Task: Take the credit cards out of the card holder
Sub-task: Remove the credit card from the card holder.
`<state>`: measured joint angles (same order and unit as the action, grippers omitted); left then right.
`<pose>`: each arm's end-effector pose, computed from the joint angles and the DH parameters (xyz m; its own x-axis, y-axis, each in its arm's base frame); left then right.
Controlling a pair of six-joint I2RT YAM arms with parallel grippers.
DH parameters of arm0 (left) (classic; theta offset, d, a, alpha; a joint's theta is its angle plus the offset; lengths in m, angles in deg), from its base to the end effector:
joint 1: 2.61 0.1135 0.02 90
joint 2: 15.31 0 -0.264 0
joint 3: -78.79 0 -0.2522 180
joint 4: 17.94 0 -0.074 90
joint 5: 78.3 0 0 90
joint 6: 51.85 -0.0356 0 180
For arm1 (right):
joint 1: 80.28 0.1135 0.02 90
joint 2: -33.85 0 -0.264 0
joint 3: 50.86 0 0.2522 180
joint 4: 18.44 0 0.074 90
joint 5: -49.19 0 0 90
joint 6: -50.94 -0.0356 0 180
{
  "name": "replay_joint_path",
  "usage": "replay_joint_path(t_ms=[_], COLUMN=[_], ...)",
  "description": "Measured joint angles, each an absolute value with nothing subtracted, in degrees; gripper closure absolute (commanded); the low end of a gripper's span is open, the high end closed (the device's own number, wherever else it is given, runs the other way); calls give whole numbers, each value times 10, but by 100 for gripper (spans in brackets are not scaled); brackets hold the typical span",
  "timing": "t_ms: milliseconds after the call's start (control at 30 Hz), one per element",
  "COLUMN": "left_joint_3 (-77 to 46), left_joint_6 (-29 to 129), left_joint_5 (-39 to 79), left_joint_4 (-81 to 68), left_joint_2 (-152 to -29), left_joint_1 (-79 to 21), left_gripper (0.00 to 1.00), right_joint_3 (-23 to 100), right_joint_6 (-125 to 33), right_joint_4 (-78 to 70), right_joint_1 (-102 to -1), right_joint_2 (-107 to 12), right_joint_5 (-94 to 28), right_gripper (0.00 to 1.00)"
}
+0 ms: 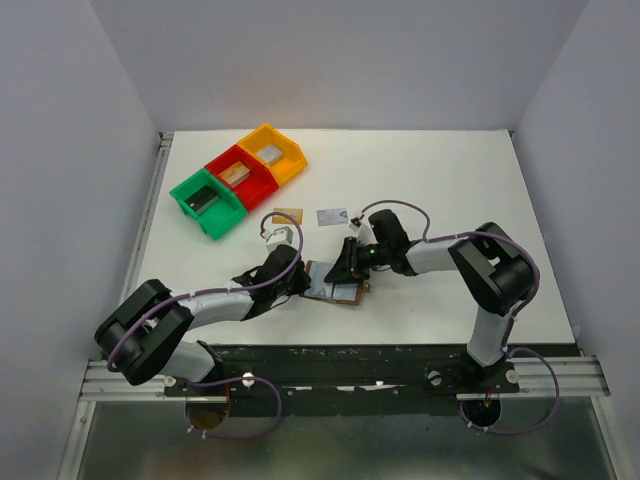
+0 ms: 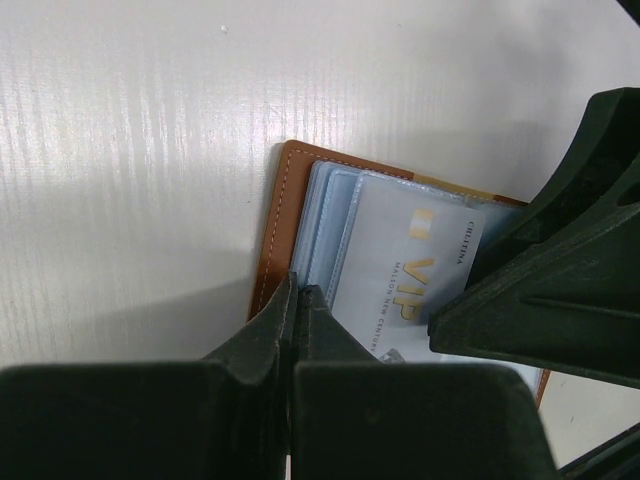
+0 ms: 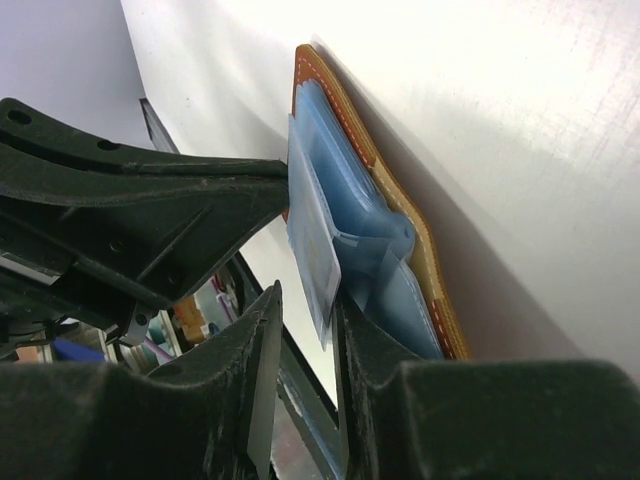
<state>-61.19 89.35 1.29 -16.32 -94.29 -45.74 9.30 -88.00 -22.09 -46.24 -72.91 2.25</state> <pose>0.1857 -0.1652 0.1431 -0.7435 -0.3539 -0.5675 -0.0114 0.8552 -0.5183 0.2703 0.2119 0.1149 -0.9915 -0.0049 -0.1300 -0.1149 0.5015 0.8575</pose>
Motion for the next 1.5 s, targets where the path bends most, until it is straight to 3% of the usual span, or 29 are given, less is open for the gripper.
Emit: replay_joint_path(t_ms=[500, 1267, 1500], left_joint_3=[-612, -612, -612], left_joint_6=[902, 907, 908], left_joint_5=[23, 33, 34], left_joint_4=[-174, -179, -182], left_joint_2=[-951, -954, -956], left_joint_1=[-453, -446, -446], left_gripper=[100, 100, 100], right_joint_3=[76, 56, 55], right_joint_6=[-870, -864, -863], right_joint_4=[-212, -212, -212], right_joint_1=[-469, -481, -484], right_joint_2=[-703, -686, -684], right_joint_5=[20, 21, 21], right_gripper=[68, 78, 76])
